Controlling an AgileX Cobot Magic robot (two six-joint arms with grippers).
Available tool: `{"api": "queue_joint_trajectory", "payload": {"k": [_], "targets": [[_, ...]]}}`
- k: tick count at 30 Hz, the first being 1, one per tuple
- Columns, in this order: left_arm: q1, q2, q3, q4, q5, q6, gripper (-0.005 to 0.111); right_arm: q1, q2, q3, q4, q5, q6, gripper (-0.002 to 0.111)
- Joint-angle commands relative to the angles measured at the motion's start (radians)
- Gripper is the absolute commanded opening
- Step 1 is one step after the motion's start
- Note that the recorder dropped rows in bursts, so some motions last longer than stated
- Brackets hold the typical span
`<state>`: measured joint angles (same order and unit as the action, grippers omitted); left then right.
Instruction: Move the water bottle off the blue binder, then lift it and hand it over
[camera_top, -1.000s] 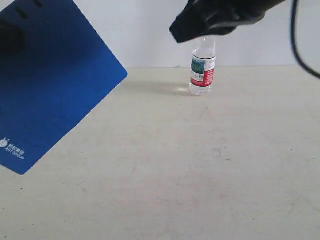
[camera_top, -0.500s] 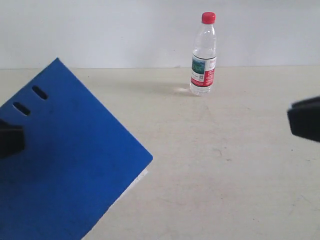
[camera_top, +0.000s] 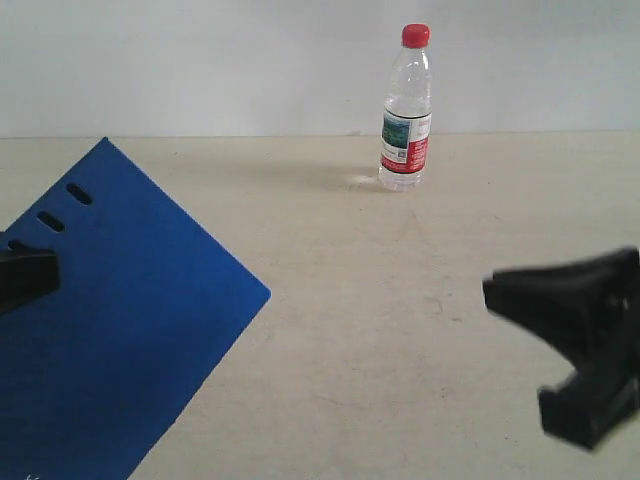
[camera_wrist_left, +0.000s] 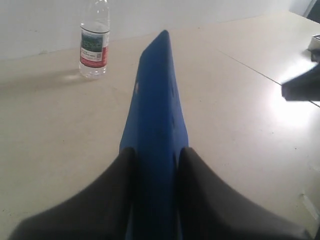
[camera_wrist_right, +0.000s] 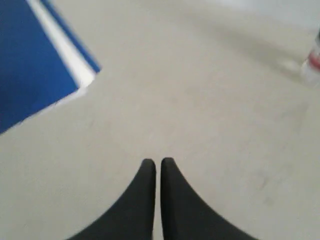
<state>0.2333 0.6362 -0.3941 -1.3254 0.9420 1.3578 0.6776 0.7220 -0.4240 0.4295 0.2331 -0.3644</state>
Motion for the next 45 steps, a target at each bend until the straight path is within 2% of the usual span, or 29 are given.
{"api": "queue_joint_trajectory", "payload": {"k": [1,4,8,12,21,24,27,29,32,36,42,45], "targets": [[0.001,0.001,0.000,-0.037,-0.011,0.003,0.005,0.003,0.114,0.002,-0.012,-0.424,-0.183,0.000],[0.001,0.001,0.000,-0.037,-0.013,0.003,0.005,0.003,0.139,0.002,-0.012,-0.522,-0.463,0.000],[0.001,0.001,0.000,0.001,-0.013,-0.001,0.005,0.003,0.112,0.002,-0.010,-0.444,-0.805,0.000],[0.001,0.001,0.000,0.046,-0.032,-0.018,0.005,0.001,0.018,0.002,0.018,-0.371,-0.856,0.000],[0.001,0.001,0.000,0.051,-0.034,-0.020,0.005,-0.001,-0.248,0.004,0.309,-0.317,-0.835,0.000],[0.001,0.001,0.000,0.051,-0.034,-0.020,0.005,-0.001,-0.259,0.004,0.436,-0.342,-0.832,0.000],[0.001,0.001,0.000,0.051,-0.032,-0.020,0.005,-0.001,-0.245,0.004,0.627,-0.459,-0.871,0.000],[0.001,0.001,0.000,0.051,-0.028,-0.020,0.005,-0.001,-0.234,0.004,0.729,-0.551,-0.966,0.000],[0.001,0.001,0.000,0.051,-0.028,-0.031,0.005,-0.001,-0.232,0.004,0.865,-0.667,-1.214,0.000],[0.001,0.001,0.000,0.051,-0.024,-0.035,0.005,-0.001,-0.247,0.004,0.996,-0.701,-1.517,0.000],[0.001,0.015,0.000,-0.041,-0.062,-0.005,0.005,-0.001,-0.250,0.004,1.315,-0.687,-1.600,0.000],[0.001,0.060,0.000,-0.205,-0.052,0.086,0.005,0.001,-0.246,0.032,1.315,-0.574,-1.617,0.000]]}}
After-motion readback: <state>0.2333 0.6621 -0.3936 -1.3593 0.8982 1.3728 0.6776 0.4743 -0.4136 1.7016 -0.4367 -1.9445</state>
